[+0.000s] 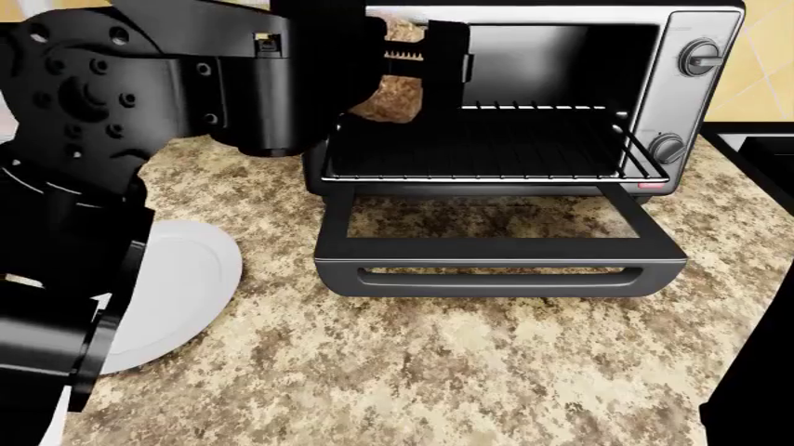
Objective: Place the bread on the rack of the toaster oven.
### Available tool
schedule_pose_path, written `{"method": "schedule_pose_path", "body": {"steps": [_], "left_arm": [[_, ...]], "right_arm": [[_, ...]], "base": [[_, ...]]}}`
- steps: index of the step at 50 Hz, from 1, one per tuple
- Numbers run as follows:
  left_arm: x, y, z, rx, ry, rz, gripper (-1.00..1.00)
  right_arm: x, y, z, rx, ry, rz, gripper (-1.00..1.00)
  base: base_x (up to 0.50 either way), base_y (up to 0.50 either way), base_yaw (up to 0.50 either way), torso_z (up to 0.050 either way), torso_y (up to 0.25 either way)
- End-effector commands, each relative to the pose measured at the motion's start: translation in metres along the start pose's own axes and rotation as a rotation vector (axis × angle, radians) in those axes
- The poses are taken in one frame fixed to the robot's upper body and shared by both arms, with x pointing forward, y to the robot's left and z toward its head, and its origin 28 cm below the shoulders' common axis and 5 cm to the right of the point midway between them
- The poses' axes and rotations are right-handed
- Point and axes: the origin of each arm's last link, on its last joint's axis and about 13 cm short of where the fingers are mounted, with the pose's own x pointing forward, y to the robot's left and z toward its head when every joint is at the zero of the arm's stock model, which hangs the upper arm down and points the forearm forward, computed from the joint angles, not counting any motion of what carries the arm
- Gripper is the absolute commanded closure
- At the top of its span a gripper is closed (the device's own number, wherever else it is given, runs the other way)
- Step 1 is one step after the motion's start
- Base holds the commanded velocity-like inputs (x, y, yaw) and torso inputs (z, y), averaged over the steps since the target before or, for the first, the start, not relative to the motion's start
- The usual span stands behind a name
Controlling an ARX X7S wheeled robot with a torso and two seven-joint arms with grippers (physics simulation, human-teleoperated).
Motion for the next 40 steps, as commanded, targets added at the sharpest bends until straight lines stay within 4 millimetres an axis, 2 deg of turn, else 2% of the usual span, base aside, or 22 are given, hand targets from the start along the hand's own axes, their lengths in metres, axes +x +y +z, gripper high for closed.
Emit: {"method": "schedule_pose_path", "body": {"steps": [1, 23, 40], "left_arm": [[0.009, -0.005, -0.001, -0.021, 0.013, -0.007, 1.00], [0.023, -0.007, -0.007, -0.027, 0.033, -0.012, 1.00], [0.035, -0.011, -0.005, -0.026, 0.026, -0.006, 1.00]], "right_arm": [[0.000, 0.000, -0.001, -0.002, 0.002, -0.006, -1.00], [-0.004, 0.000, -0.001, -0.002, 0.008, -0.016, -1.00], [-0.006, 0.000, -0.002, -0.013, 0.013, -0.025, -1.00]], "base": [[0.00, 0.00, 0.00, 0.000, 0.000], [0.00, 0.00, 0.00, 0.000, 0.000], [0.00, 0.00, 0.00, 0.000, 0.000]]}}
